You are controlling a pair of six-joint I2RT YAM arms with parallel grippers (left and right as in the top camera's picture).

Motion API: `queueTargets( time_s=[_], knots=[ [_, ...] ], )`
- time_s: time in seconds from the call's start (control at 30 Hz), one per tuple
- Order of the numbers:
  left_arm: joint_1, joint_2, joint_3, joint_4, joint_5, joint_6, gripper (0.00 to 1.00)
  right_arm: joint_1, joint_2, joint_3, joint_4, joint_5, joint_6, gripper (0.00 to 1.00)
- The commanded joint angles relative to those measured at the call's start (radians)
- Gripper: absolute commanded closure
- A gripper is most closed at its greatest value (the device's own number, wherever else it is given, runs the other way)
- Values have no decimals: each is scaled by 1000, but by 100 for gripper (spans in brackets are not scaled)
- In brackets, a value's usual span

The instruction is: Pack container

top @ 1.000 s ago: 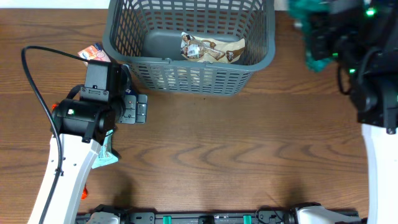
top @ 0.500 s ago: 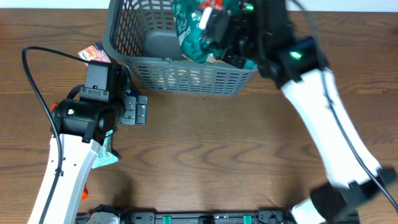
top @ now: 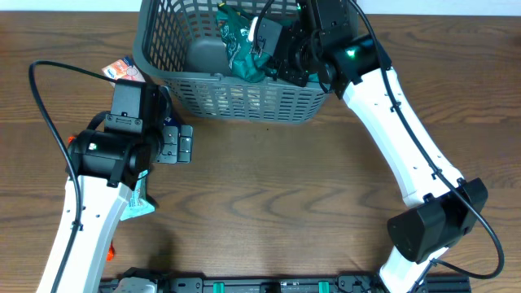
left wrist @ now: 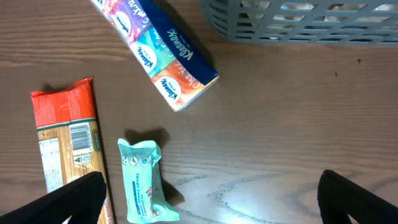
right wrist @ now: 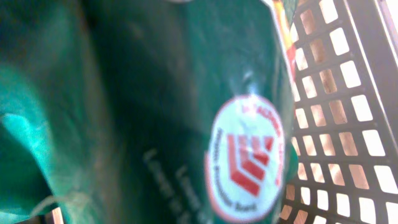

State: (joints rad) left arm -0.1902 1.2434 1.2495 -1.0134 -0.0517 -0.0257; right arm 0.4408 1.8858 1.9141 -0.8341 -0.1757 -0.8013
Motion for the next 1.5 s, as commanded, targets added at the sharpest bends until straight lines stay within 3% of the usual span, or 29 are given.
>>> queueTargets(
  time_s=[0.0,0.1,0.17,0.23,0.43,0.83,0.93,1.03,1.13,1.47],
  knots=[
    [4,-4,-2,-1,0,5,1,0,28,8,23,65,-23,99],
    [4,-4,-2,-1,0,5,1,-4,12,9,24,71,-14,98],
    [4,-4,-2,-1,0,5,1,-6,-3,9,31,91,13,41],
    [4,-4,-2,-2,0,5,1,-7,-29,11,35,109,27,1],
    [4,-4,-2,-2,-1,6,1,-47,-133,35,34,119,94,1],
    [84,-104,106,-11,-95,23,1,-383,-441,87,52,187,541,1],
    [166,-94,198,-82,-95,-72,1,-484,-473,87,-51,188,656,1],
    [275,-53,252,-126,-73,-173,1,-570,-469,85,-214,186,772,1],
    [348,18,256,-117,-27,-200,1,-608,-428,80,-361,187,786,1],
    [420,271,241,-169,-30,-197,1,-610,-248,32,-410,187,786,1]
  ],
)
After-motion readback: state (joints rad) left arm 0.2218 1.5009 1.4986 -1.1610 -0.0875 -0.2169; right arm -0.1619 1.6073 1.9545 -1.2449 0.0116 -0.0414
